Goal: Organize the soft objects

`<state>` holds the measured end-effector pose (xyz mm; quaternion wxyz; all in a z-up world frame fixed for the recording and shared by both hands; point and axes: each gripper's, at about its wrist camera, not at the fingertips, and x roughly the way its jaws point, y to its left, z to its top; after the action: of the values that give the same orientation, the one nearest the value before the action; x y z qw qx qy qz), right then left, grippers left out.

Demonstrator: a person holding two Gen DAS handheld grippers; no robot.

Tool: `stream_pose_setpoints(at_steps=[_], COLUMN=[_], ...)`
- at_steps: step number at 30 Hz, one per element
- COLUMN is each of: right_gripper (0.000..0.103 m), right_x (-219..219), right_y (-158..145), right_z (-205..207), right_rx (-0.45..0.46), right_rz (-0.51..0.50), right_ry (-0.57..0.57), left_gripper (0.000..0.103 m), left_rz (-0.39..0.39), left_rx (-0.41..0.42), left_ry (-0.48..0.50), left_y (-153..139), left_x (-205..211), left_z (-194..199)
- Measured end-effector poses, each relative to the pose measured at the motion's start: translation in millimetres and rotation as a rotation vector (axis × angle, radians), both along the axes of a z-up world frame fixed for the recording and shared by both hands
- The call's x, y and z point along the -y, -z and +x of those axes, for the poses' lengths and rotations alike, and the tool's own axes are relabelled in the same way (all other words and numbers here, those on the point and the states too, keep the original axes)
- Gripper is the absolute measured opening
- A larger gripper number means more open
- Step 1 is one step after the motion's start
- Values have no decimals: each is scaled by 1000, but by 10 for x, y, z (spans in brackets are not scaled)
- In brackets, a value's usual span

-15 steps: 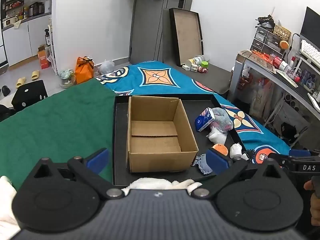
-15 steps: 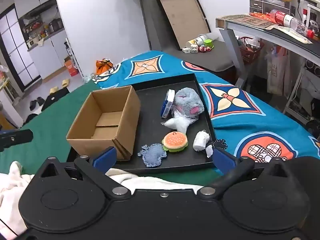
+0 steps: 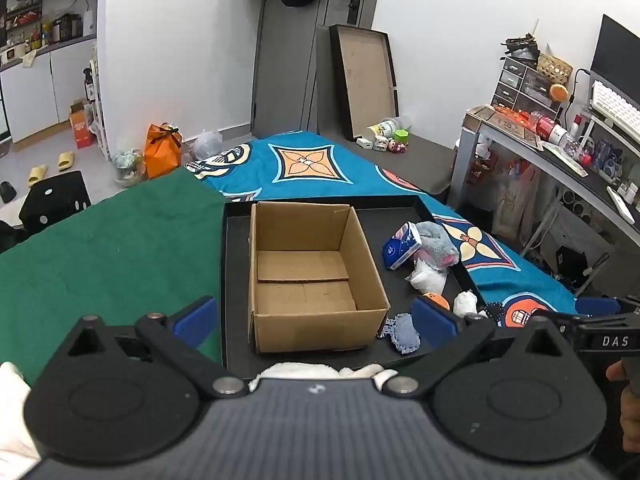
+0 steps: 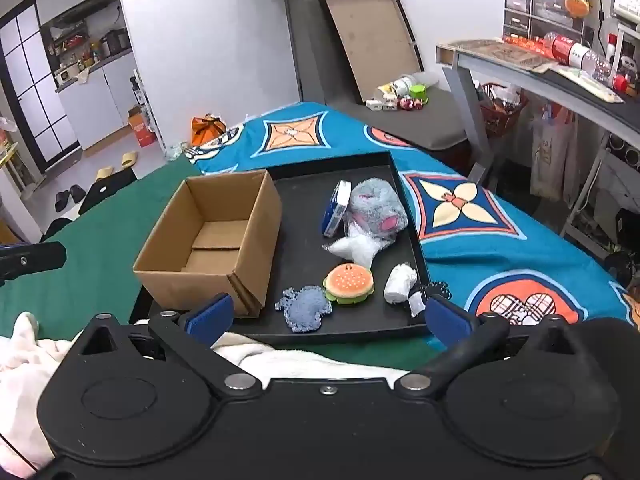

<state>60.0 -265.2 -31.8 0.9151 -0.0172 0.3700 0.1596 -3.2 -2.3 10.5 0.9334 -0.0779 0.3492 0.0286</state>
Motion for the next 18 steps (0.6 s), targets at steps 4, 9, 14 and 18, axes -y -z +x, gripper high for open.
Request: stream_pose_setpoints(at_steps=[4, 9, 14, 18], right_gripper=[103, 103, 103, 103], right_x=[6, 16, 26, 34], right_y=[-33, -63, -59, -57], right_z=[-22, -47, -40, -43], right_rx=[8, 21, 23, 25], right_rz=[1, 4, 2, -1], right_ry=[1, 5, 9, 8], left_gripper=[102, 102, 102, 102], left_rz=[-1, 3, 1, -2], left_rx=[1, 11, 9, 8], left_ry=[4, 12, 9, 6], left_y=[6, 0, 16, 15], left_x=[13, 31, 43, 55], left_z=[0, -22, -23, -15])
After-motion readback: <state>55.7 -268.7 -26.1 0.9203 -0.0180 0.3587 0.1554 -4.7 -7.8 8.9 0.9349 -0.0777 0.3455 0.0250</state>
